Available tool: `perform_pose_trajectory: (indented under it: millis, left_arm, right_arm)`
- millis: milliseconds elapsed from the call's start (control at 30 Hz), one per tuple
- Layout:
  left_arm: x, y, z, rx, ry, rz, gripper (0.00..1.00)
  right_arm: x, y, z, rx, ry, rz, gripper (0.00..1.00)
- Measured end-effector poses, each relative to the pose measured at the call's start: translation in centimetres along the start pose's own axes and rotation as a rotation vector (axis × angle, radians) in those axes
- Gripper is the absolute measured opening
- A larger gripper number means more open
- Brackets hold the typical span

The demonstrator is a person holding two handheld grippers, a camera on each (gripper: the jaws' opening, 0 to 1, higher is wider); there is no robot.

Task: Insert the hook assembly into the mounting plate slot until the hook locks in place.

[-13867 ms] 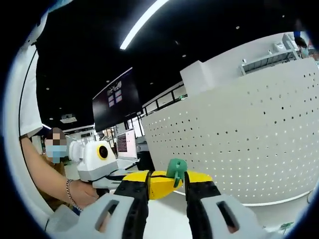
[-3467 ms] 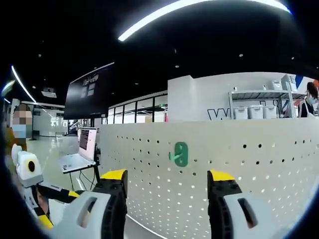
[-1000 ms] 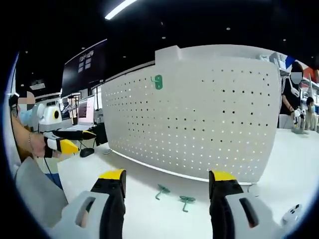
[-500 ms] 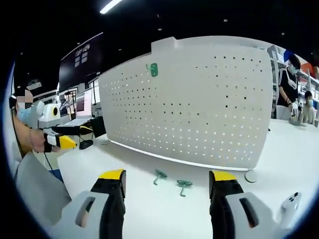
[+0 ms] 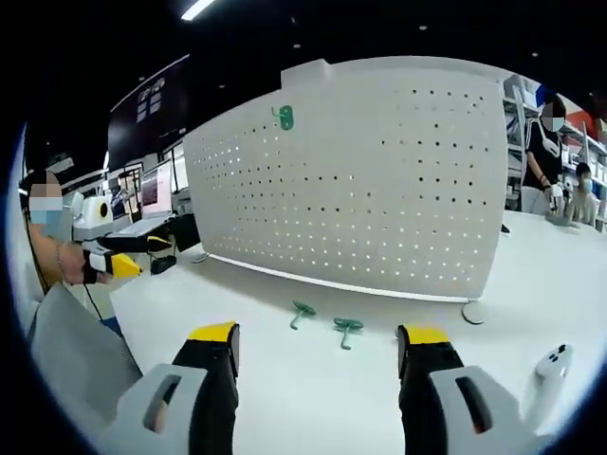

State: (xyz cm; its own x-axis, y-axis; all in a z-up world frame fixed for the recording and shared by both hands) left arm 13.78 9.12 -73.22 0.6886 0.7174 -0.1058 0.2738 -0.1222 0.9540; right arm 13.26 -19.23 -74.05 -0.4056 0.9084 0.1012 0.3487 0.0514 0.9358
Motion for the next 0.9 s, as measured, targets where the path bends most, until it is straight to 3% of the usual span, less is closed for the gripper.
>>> perform_pose_trajectory:
  millis: [267,667,900]
  left_arm:
    - [0.0,-1.8,-0.6,0.042,-0.003,-0.007,0.79]
    - [-0.2,-1.2,0.4,0.055,-0.018,0.010,0.79]
    - [-0.3,-0.7,2.3,0.114,-0.080,0.076,0.79]
  right_arm:
    - [-0.1,-0.6,-0.2,0.014,-0.006,0.010,0.66]
    - [0.1,-0.5,-0.2,0.015,-0.003,0.010,0.66]
    - [0.2,-0.6,-0.2,0.015,-0.001,0.013,0.66]
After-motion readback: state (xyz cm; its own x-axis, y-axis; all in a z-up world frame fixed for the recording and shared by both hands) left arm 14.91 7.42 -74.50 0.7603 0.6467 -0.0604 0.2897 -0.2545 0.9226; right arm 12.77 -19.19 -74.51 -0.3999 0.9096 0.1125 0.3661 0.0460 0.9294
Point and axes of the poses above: the point that each gripper's makers call its tool centre point, and the gripper's own axes: z roughly forward along the fingers, x roughly to its left, y roughly out of its top, the point moved 2 cm from there along -z, roughly backward along the fingers, and after that the axes turned 1 degree about z, right-handed, at the moved point
